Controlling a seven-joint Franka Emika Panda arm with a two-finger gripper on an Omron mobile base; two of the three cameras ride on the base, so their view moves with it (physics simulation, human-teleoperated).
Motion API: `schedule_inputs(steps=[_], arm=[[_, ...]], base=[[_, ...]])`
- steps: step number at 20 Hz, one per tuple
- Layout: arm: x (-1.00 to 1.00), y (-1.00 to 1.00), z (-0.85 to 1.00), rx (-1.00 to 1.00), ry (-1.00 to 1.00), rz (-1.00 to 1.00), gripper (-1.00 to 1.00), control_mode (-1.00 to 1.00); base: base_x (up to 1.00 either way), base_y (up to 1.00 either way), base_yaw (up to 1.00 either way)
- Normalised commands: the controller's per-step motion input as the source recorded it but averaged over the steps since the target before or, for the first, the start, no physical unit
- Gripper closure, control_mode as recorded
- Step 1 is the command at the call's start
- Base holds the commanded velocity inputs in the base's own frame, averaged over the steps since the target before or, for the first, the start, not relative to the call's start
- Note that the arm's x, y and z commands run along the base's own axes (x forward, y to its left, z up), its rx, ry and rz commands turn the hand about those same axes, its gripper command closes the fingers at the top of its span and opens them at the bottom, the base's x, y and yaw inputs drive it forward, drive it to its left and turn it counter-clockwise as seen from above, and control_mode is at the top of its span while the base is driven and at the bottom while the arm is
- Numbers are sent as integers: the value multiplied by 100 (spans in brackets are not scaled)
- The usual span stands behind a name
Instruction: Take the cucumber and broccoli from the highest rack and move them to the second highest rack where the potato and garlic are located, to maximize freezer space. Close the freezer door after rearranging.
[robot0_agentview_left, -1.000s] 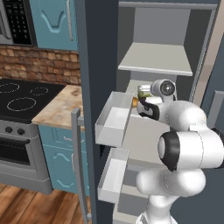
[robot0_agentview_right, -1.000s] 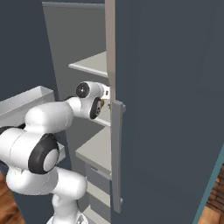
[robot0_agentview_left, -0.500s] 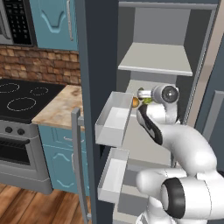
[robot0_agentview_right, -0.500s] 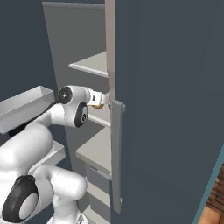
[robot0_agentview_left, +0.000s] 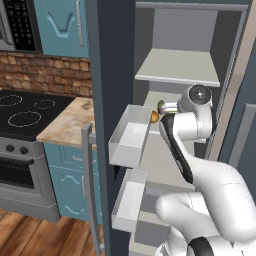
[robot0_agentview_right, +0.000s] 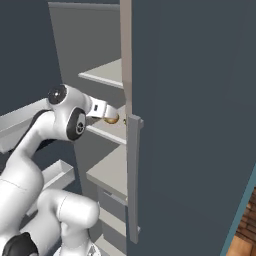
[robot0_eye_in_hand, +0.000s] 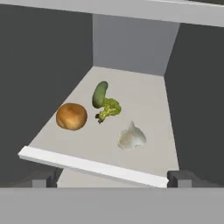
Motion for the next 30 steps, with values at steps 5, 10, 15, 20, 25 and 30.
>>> schedule_inputs(steps=[5, 10, 15, 20, 25, 30], arm=[[-69, 2, 21, 0, 18, 0, -100, -100], [-86, 2, 4, 0, 4, 0, -100, -100], [-98, 0, 0, 0, 0, 0, -100, -100], [-86, 0, -2, 0, -1, 0, -100, -100], [-30, 2, -15, -19, 0, 0, -100, -100], [-22, 11, -13, -15, 0, 1, -100, 100]], base=[[0, 0, 0], [0, 0, 0], [0, 0, 0], [0, 0, 0], [0, 0, 0], [-15, 7, 0]])
